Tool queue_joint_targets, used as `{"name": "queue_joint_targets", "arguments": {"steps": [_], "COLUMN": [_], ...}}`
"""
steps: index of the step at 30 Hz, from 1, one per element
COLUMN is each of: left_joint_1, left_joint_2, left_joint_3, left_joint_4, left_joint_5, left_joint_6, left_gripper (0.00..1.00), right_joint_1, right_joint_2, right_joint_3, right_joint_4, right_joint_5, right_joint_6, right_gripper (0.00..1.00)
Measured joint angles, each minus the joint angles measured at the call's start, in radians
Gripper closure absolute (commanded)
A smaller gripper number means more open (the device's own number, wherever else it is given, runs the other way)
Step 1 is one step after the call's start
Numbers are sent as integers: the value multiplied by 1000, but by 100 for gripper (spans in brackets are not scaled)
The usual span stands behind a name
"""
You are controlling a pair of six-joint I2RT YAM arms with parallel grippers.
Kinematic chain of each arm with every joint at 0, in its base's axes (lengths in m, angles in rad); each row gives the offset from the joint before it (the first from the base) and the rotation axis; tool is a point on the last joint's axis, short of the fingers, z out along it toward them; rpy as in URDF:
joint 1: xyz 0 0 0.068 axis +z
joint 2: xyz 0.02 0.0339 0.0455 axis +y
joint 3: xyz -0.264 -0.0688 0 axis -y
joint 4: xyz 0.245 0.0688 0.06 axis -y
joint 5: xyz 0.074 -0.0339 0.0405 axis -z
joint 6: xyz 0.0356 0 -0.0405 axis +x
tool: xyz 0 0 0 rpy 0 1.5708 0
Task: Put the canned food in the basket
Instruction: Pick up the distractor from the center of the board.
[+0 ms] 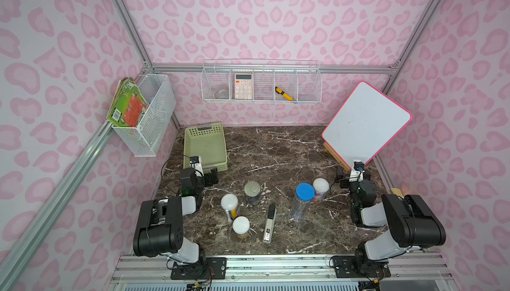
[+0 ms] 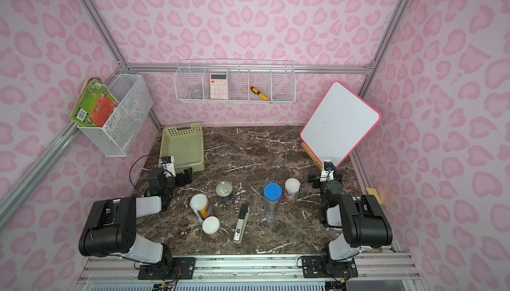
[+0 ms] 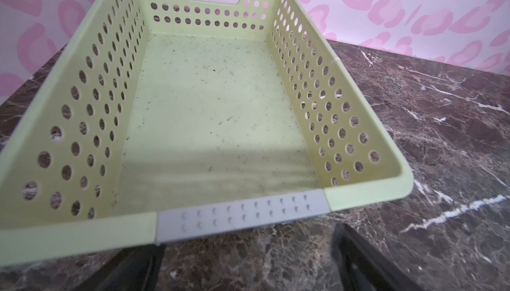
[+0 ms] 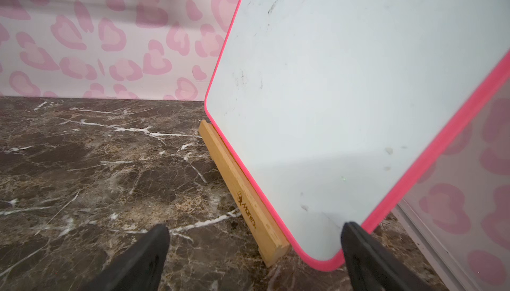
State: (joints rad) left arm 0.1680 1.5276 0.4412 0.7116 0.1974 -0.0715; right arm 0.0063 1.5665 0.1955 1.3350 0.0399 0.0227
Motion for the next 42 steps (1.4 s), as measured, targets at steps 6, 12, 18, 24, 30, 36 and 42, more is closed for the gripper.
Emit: {"name": "queue_joint_targets", "arguments": {"steps": [6,12,18,24,30,36,42], "left_joint_1": [0,0,-53,-199,-261,-431,-845], "left_joint_2": [0,0,-284,-684,-797,-679,-666], "left_joint_3": [0,-1,26,264,774,1061,984], "left_joint_4": [0,2,-142,-508,-1109,-1682,-2042], "left_joint_5": [0,0,-157,-589,-584,-167,-134], "left_joint_6": [0,3,-6,-32,-166,-409,-629], "left_gripper": [2,1,1,1,2,5,11], "right_joint_1": [0,-4,-14,6,77,407,619], "right_joint_2": [0,-9,-306,-592,-637,-586,-510], "right_joint_3": [0,-1,75,275,626,983,1142], "right_joint_4": [0,-2,-220,-638,-1165,-1633,-1960], "right_joint_5": [0,1,162,298,308,326,370], "right_joint_6": [0,0,66,139,254,298,377], "right_gripper": [0,1,1,0,0,0,0]}}
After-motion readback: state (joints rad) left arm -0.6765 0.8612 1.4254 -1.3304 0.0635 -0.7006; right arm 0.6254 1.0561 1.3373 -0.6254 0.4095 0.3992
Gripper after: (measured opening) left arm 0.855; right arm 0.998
